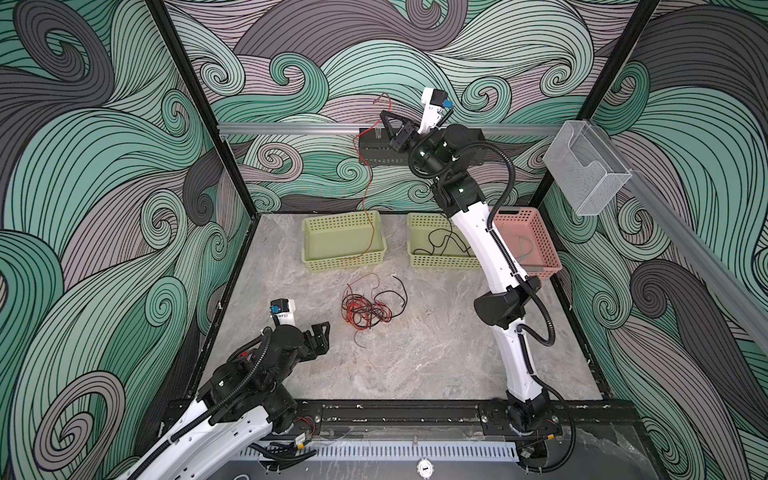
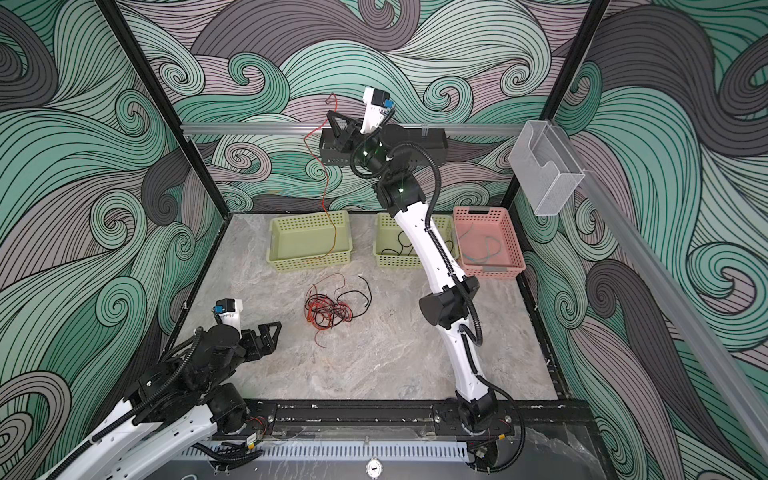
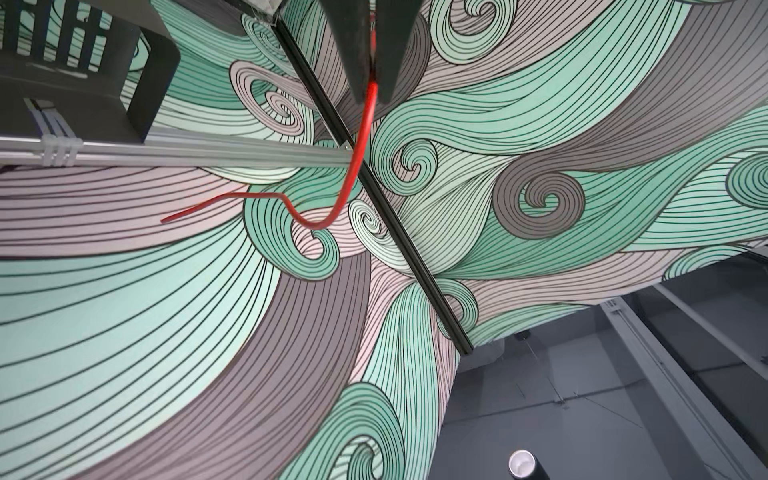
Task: Untangle the cables
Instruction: 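Raise the red cable higher with the right gripper while the left gripper lifts open, then lower the red cable into the green basket farthest from the right gripper and open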
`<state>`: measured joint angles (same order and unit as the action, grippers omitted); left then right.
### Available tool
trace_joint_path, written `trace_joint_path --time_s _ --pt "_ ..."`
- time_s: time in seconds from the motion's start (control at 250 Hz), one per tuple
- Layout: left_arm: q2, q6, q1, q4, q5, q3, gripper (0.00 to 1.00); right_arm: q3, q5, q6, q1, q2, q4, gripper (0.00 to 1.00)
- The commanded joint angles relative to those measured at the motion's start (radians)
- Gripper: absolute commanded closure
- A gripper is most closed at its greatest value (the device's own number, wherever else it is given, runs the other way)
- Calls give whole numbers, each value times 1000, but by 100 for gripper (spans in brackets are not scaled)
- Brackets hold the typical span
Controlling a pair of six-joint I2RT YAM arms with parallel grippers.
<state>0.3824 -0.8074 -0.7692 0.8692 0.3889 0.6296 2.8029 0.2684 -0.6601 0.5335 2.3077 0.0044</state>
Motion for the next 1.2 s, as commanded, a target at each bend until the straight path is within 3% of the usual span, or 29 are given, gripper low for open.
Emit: trace_joint_path --time_s 0.0,0.356,0.703,0.855,1.195 --pt "3 18 -4 -2 20 -1 7 18 6 -30 5 -47 92 100" --pt "42 39 -5 -46 20 -5 7 6 26 -56 -12 -56 124 100" --pt "52 42 -5 -56 15 -4 7 -20 -32 26 -38 24 56 100" --pt "43 36 -4 -51 13 -6 7 -75 55 36 -33 101 -12 100" --pt "4 28 -5 -45 23 -28 7 -264 90 236 52 85 -76 100"
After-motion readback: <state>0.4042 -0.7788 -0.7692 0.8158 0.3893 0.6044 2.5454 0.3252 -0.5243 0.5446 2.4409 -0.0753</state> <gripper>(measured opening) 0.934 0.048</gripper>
